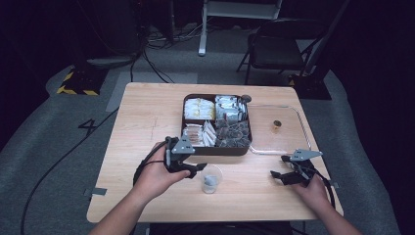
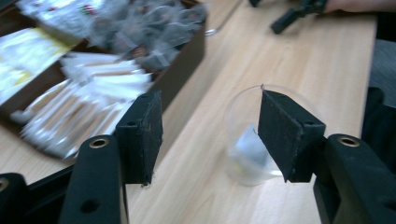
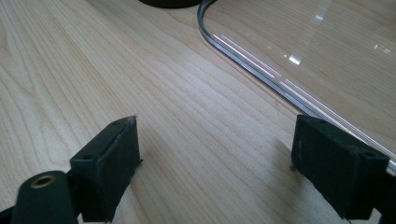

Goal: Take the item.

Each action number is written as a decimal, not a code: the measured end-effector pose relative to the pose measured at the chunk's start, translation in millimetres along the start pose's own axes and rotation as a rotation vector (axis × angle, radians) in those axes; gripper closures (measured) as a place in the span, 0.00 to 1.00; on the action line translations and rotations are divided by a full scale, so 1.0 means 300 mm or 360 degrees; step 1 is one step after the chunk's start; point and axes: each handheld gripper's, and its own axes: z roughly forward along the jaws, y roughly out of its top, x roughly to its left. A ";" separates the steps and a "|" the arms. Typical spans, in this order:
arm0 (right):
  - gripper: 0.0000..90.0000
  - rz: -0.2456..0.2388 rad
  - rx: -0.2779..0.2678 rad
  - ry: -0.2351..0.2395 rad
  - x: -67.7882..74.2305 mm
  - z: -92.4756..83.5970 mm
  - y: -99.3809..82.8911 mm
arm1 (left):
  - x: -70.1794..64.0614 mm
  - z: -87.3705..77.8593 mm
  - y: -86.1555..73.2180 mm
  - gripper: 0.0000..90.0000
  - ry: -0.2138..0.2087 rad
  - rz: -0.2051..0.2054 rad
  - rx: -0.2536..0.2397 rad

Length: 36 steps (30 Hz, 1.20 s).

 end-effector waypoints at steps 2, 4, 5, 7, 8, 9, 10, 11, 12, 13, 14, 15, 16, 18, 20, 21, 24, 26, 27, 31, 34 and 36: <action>0.17 0.0000 0.0001 -0.0001 0.000 0.001 0.001 | 0.022 -0.016 -0.019 0.44 0.0041 -0.0033 -0.0001; 0.17 0.0004 0.0002 -0.0004 0.001 0.001 0.002 | 0.044 -0.033 -0.038 0.43 0.0083 -0.0061 0.0003; 0.17 0.0004 0.0002 -0.0004 0.001 0.001 0.002 | 0.059 -0.042 -0.050 0.42 0.0108 -0.0073 0.0008; 0.17 0.0004 0.0002 -0.0003 0.001 0.001 0.002 | 0.079 -0.054 -0.069 0.41 0.0151 -0.0089 0.0015; 0.17 0.0005 0.0002 -0.0004 0.001 0.001 0.002 | 0.096 -0.062 -0.085 0.40 0.0179 -0.0100 0.0027; 0.17 0.0004 0.0002 -0.0004 0.001 0.001 0.002 | 0.104 -0.065 -0.093 0.39 0.0194 -0.0101 0.0032; 0.17 0.0004 0.0002 -0.0004 0.001 0.002 0.002 | 0.112 -0.068 -0.102 0.39 0.0209 -0.0100 0.0035; 0.17 0.0004 0.0002 -0.0004 0.001 0.002 0.002 | 0.123 -0.071 -0.114 0.39 0.0225 -0.0101 0.0039; 0.17 0.0005 0.0002 -0.0004 0.001 0.002 0.002 | 0.134 -0.074 -0.129 0.38 0.0230 -0.0117 0.0043; 0.17 0.0004 0.0002 -0.0004 0.001 0.002 0.002 | 0.143 -0.075 -0.142 0.38 0.0232 -0.0120 0.0050; 0.17 0.0004 0.0002 -0.0003 0.001 0.002 0.002 | 0.148 -0.077 -0.151 0.37 0.0239 -0.0117 0.0059; 0.17 0.0004 0.0002 -0.0003 0.001 0.002 0.002 | 0.156 -0.079 -0.166 0.37 0.0249 -0.0115 0.0072; 0.17 0.0004 0.0002 -0.0003 0.001 0.002 0.002 | 0.160 -0.080 -0.175 0.37 0.0258 -0.0118 0.0079; 0.17 0.0004 0.0002 -0.0004 0.001 0.002 0.002 | 0.172 -0.087 -0.200 0.37 0.0264 -0.0139 0.0088; 0.17 0.0005 0.0002 -0.0003 0.001 0.002 0.002 | 0.182 -0.093 -0.222 0.37 0.0270 -0.0153 0.0083; 0.17 0.0004 0.0002 -0.0004 0.001 0.001 0.002 | 0.186 -0.095 -0.230 0.37 0.0276 -0.0160 0.0084; 0.17 0.0005 0.0002 -0.0004 0.001 0.002 0.002 | 0.201 -0.105 -0.262 0.37 0.0317 -0.0169 0.0111; 0.17 0.0004 0.0002 -0.0003 0.001 0.002 0.002 | 0.213 -0.110 -0.286 0.36 0.0332 -0.0184 0.0124; 0.17 0.0004 0.0002 -0.0004 0.001 0.002 0.002 | 0.221 -0.113 -0.301 0.36 0.0339 -0.0191 0.0132; 0.17 0.0004 0.0002 -0.0004 0.001 0.002 0.002 | 0.244 -0.119 -0.351 0.35 0.0364 -0.0227 0.0174; 0.17 0.0004 0.0002 -0.0004 0.001 0.002 0.002 | 0.263 -0.122 -0.393 0.34 0.0355 -0.0267 0.0181; 0.17 0.0005 0.0002 -0.0004 0.001 0.002 0.002 | 0.272 -0.125 -0.414 0.34 0.0360 -0.0294 0.0179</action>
